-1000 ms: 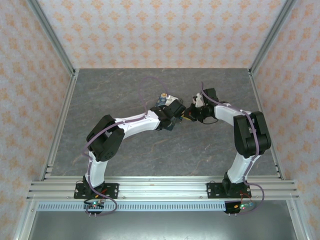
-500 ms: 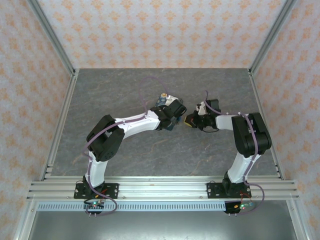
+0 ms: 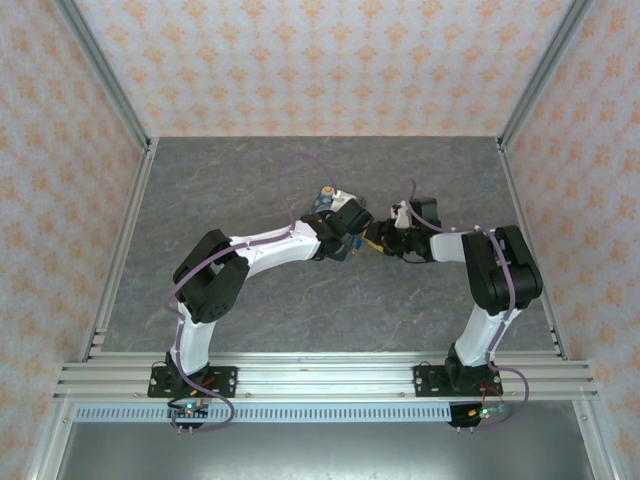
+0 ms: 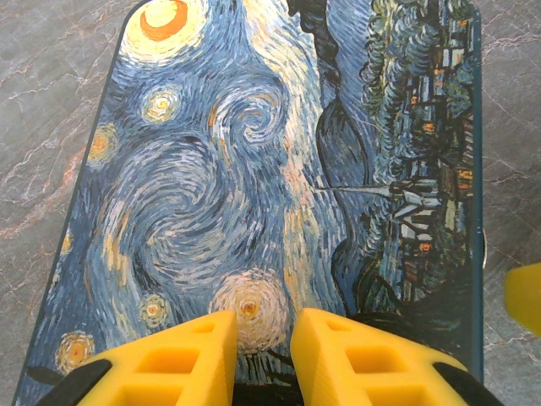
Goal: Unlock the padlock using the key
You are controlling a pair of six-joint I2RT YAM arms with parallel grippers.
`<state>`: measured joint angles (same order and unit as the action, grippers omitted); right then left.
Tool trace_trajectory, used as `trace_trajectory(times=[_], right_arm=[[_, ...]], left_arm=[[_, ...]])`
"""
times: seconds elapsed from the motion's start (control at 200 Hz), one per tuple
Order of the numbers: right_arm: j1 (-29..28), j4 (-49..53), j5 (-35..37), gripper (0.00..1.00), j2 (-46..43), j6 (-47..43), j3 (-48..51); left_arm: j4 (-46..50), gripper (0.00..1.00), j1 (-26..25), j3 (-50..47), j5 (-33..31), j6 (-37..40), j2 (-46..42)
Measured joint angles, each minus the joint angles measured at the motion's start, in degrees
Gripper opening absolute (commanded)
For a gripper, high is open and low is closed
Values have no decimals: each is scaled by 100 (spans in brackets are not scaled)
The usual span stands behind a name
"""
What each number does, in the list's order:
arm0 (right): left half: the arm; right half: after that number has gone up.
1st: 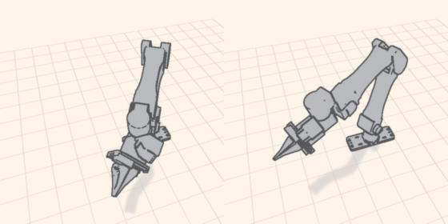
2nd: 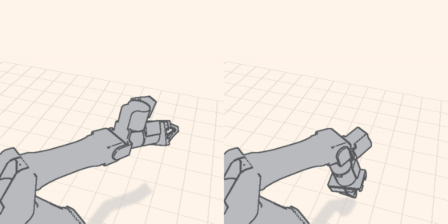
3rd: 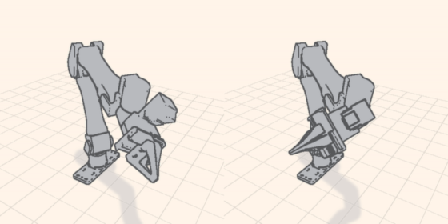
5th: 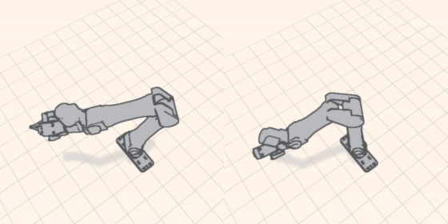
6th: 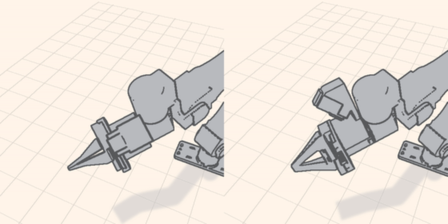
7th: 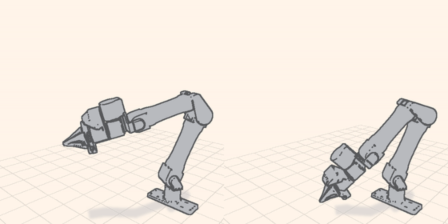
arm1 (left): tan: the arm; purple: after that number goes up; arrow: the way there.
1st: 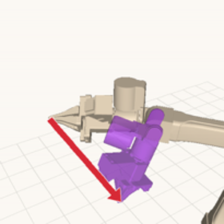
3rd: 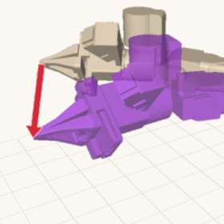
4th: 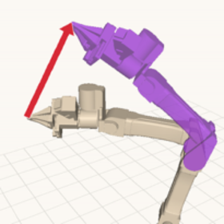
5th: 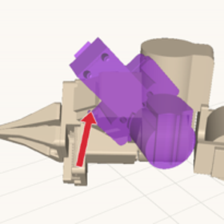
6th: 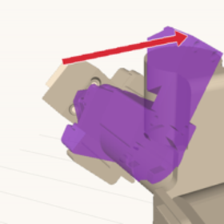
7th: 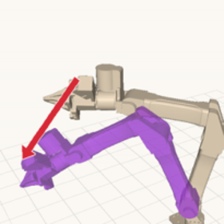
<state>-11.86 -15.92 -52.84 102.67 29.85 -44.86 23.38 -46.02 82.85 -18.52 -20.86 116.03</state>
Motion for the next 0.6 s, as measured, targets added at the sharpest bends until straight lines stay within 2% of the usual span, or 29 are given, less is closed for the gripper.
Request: trace_trajectory(times=[0.245,0.601], right_arm=[[-341,175,293,43,0,-431,2],[-398,345,356,45,-2,-1130,-44]], left_arm=[[0,26,0,0,0,2,0],[-7,25,-2,0,2,46,11]])
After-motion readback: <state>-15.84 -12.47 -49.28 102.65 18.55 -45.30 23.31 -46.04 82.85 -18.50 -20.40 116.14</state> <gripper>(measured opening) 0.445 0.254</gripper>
